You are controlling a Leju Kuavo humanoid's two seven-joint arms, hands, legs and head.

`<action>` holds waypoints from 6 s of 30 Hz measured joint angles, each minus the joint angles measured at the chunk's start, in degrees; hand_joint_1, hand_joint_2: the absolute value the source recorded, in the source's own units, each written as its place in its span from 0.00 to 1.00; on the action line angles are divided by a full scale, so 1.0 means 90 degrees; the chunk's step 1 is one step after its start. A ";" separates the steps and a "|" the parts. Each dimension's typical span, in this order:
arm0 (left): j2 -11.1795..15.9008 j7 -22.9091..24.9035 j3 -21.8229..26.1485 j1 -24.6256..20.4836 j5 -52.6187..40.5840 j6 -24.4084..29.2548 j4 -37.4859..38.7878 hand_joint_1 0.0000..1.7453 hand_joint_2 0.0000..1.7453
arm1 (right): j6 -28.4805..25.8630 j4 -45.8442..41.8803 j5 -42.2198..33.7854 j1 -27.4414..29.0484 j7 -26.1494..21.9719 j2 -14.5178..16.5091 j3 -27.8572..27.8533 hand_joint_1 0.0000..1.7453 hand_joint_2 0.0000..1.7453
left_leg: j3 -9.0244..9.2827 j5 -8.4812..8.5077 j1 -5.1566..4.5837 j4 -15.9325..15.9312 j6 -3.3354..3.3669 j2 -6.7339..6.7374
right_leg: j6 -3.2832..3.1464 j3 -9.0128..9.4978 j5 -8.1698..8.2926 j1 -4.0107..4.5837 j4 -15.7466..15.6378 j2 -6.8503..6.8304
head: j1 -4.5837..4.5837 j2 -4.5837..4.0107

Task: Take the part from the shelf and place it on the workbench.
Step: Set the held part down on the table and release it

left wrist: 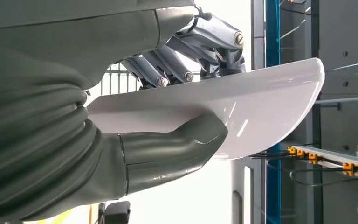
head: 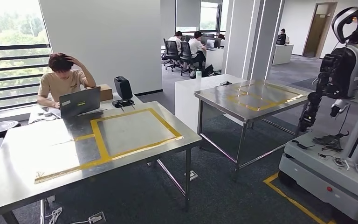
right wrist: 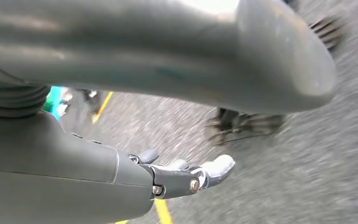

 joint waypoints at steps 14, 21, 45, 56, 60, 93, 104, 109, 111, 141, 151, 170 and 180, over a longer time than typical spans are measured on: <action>0.0098 -0.0001 -0.0162 -0.0087 -0.0056 0.0043 0.0132 1.00 1.00 | 0.0004 0.0000 -0.0016 0.0054 0.0022 -0.0032 -0.0006 0.00 0.00 | 0.1272 -0.0893 -0.0048 0.0839 -0.0184 -0.0136 | -0.0298 -0.1089 0.0832 0.0111 -0.1163 0.0011 | 0.0002 0.0002; 0.0169 0.0001 -0.0166 -0.0111 -0.0055 0.0085 0.0196 1.00 1.00 | 0.0002 0.0000 -0.0021 0.0061 0.0042 -0.0038 -0.0009 0.00 0.00 | -0.0456 -0.1801 -0.0007 0.1430 -0.0356 -0.0003 | -0.0310 0.0065 -0.0026 -0.0013 -0.1320 0.0062 | -0.0008 0.0001; 0.0301 -0.0002 -0.0287 -0.0208 -0.0245 0.0749 -0.0132 1.00 1.00 | 0.0002 -0.0046 0.0010 -0.0065 -0.0076 -0.0103 -0.0012 0.00 0.00 | 0.1032 -0.0905 0.0147 0.0649 -0.0451 -0.0006 | -0.0114 -0.0669 0.0443 -0.0099 -0.1088 -0.0052 | -0.0035 -0.0006; 0.0449 0.0002 -0.0466 -0.0190 -0.0206 0.0737 0.0062 1.00 1.00 | -0.0069 -0.0041 0.0040 0.0024 -0.0178 -0.0065 -0.0015 0.00 0.00 | -0.0080 -0.0077 0.0000 0.0165 -0.0216 0.0036 | -0.0107 -0.0105 -0.0086 -0.0031 -0.1202 0.0039 | -0.0042 -0.0005; 0.0463 0.0000 -0.0511 -0.0186 -0.0212 0.0719 0.0109 1.00 1.00 | -0.0069 -0.0041 0.0046 0.0008 -0.0182 -0.0072 -0.0015 0.00 0.00 | 0.0041 -0.0121 0.0036 0.0081 -0.0106 0.0014 | 0.0031 -0.0088 -0.0283 -0.0018 -0.1074 0.0010 | -0.0035 0.0001; 0.0319 0.0000 -0.0577 -0.0177 0.0005 -0.0024 0.0331 1.00 1.00 | -0.0064 -0.0039 0.0046 0.0006 -0.0196 -0.0070 -0.0024 0.00 0.00 | 0.0257 -0.0259 0.0034 0.0016 -0.0028 0.0146 | 0.0063 -0.0510 -0.0266 0.0006 -0.0627 -0.0272 | -0.0012 0.0000; 0.0428 0.0011 -0.0570 -0.0618 -0.0484 0.0309 0.1487 1.00 1.00 | -0.0052 -0.0039 -0.0098 0.0016 -0.0231 -0.0059 -0.0261 0.00 0.00 | 0.0255 -0.0256 -0.0015 0.0012 -0.0077 -0.0193 | -0.0090 -0.0654 0.0433 0.0063 -0.1266 -0.0028 | -0.0006 0.0001; 0.0916 0.0042 -0.0500 -0.1383 -0.0806 0.0569 0.2981 1.00 1.00 | -0.0070 -0.0039 -0.0097 0.0015 -0.0210 -0.0044 -0.0323 0.00 0.00 | 0.0271 -0.0188 -0.0010 -0.0079 -0.0104 -0.0181 | -0.0110 -0.0682 0.0477 0.0076 -0.1282 -0.0021 | -0.0007 0.0000; 0.1076 0.0045 -0.0491 -0.1690 -0.1114 0.0737 0.3525 1.00 1.00 | -0.0071 -0.0039 -0.0087 0.0018 -0.0257 -0.0044 -0.0329 0.00 0.00 | 0.0265 -0.0155 -0.0004 -0.0119 -0.0154 -0.0178 | -0.0139 -0.0708 0.0497 0.0080 -0.1298 -0.0013 | -0.0009 0.0000; 0.1372 0.0028 -0.2611 -0.5668 -0.4676 0.1881 1.0366 0.50 1.00 | -0.0061 -0.0039 0.0218 -0.0037 -0.0373 -0.0051 -0.0308 0.00 0.00 | 0.0205 -0.0116 -0.0011 -0.0145 -0.0158 -0.0143 | -0.0185 -0.0714 0.0590 0.0061 -0.1407 0.0000 | -0.0004 0.0001; 0.1326 0.0273 -0.3664 -0.4890 -0.5030 0.1994 1.0134 0.00 0.00 | -0.0061 -0.0034 0.0445 0.0010 -0.0417 -0.0046 -0.0236 0.00 0.00 | 0.0232 -0.0121 -0.0017 -0.0155 -0.0155 -0.0098 | -0.0161 -0.0712 0.0593 0.0064 -0.1403 0.0042 | -0.0005 0.0001; 0.2058 0.1334 -0.3588 -0.2428 -0.6299 0.2814 0.7000 0.00 0.00 | -0.0058 0.0007 0.0622 0.0035 -0.0406 -0.0062 -0.0102 0.00 0.00 | 0.0297 -0.0046 0.0003 -0.0252 0.0025 -0.0051 | 0.0055 -0.1119 -0.0283 -0.0017 -0.0132 0.0012 | -0.0003 0.0001; 0.2027 0.1673 -0.3398 -0.1702 -0.6746 0.2817 0.5990 0.00 0.00 | -0.0056 0.0026 0.0653 0.0029 -0.0399 -0.0100 -0.0100 0.00 0.00 | 0.0054 0.0140 0.0064 -0.0095 -0.0303 -0.0126 | -0.0056 -0.0404 0.0255 -0.0042 -0.1228 0.0050 | -0.0001 -0.0001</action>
